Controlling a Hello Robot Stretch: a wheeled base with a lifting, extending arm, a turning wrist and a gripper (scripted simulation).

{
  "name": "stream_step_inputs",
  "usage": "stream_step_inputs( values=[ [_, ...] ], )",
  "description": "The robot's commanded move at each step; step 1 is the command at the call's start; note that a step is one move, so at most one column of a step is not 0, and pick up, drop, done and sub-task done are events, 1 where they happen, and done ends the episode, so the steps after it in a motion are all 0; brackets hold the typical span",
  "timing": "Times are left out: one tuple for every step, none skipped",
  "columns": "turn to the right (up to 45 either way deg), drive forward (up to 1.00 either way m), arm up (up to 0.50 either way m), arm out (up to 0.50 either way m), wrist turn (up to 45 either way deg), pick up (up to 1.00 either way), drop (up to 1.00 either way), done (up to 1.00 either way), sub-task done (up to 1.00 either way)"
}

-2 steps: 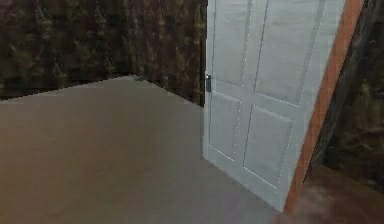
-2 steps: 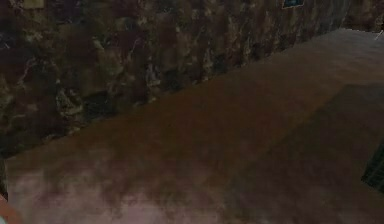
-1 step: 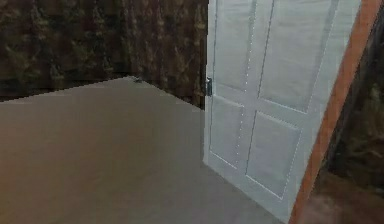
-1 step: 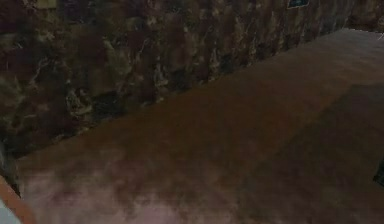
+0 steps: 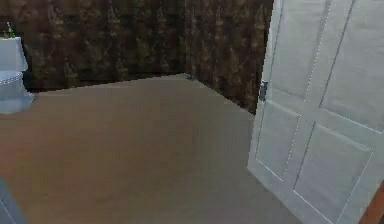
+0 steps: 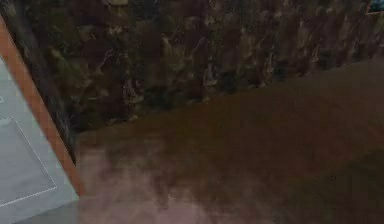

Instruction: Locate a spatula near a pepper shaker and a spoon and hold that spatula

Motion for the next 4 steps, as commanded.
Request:
stream_step_inputs(
  values=[
    [0.0, 1.00, 0.00, 0.00, 0.0, 0.00, 0.00, 0.00, 0.00],
    [-3.0, 0.00, 0.00, 0.00, 0.0, 0.00, 0.00, 0.00, 0.00],
    [0.0, 0.65, 0.00, 0.00, 0.0, 0.00, 0.00, 0.00, 0.00],
    [21.0, 0.00, 0.00, 0.00, 0.0, 0.00, 0.00, 0.00, 0.00]
  ],
)
